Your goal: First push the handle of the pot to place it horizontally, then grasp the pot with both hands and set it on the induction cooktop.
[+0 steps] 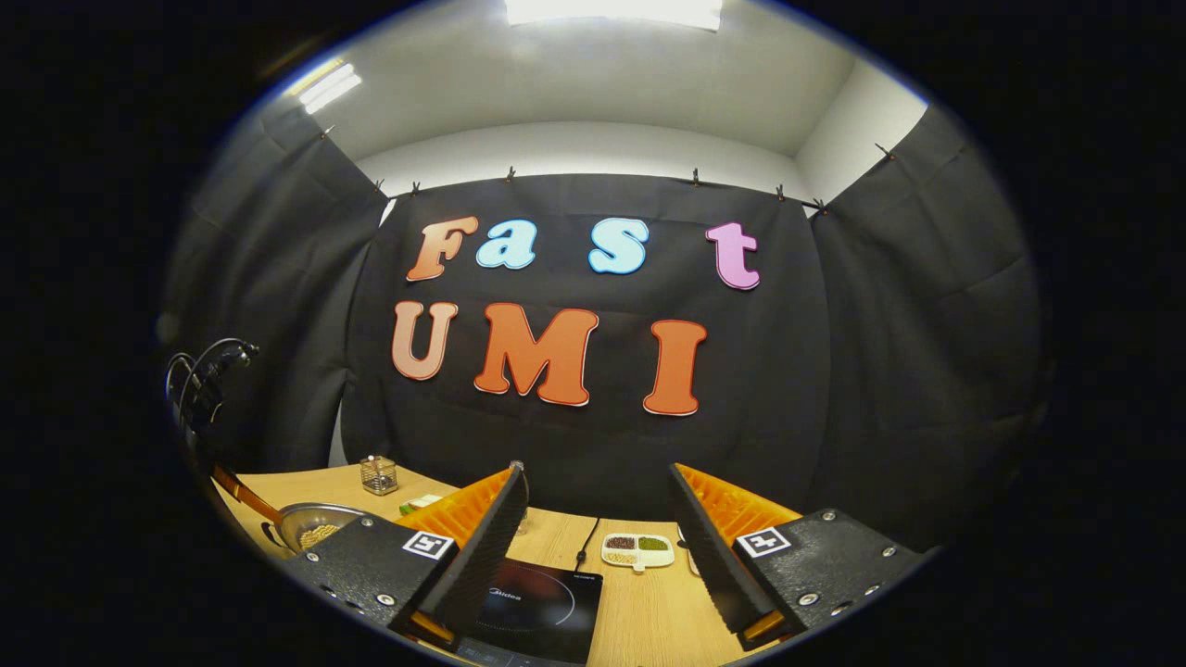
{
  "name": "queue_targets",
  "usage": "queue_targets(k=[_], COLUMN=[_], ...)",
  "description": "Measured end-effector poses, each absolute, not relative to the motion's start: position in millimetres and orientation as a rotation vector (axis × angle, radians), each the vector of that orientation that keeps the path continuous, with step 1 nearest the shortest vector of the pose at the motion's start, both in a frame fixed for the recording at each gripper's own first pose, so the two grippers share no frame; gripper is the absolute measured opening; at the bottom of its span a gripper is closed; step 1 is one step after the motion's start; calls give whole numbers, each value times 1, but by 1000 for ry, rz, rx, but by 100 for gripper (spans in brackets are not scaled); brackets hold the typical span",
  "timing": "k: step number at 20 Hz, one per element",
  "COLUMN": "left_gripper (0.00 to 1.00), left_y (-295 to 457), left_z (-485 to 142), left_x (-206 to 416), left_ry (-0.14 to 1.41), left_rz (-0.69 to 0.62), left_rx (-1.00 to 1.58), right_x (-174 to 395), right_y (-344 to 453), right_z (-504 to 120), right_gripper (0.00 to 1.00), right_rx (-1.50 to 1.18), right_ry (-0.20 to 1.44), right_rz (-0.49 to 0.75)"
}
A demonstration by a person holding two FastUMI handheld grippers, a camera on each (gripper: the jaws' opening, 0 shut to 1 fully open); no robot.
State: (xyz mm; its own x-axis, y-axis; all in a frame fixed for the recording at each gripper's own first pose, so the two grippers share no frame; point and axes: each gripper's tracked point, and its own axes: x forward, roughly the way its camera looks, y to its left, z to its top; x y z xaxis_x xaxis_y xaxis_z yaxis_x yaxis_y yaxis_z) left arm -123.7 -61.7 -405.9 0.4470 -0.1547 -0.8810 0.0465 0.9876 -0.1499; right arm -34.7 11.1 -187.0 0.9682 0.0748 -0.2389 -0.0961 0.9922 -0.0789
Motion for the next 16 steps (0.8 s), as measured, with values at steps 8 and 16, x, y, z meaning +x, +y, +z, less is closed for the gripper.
queue_targets(k=[8,16], left_gripper=[2,2], left_y=[-51,-35], left_z=[-442,-470], left_x=[-160,-182], left_ry=[1278,1379], left_rz=[-51,16], left_rx=[-231,-237], right_x=[-42,-46], right_y=[9,15], right_z=[-213,-241], right_gripper=[95,95], right_rx=[-112,-102], right_ry=[269,327], right_rz=[89,104])
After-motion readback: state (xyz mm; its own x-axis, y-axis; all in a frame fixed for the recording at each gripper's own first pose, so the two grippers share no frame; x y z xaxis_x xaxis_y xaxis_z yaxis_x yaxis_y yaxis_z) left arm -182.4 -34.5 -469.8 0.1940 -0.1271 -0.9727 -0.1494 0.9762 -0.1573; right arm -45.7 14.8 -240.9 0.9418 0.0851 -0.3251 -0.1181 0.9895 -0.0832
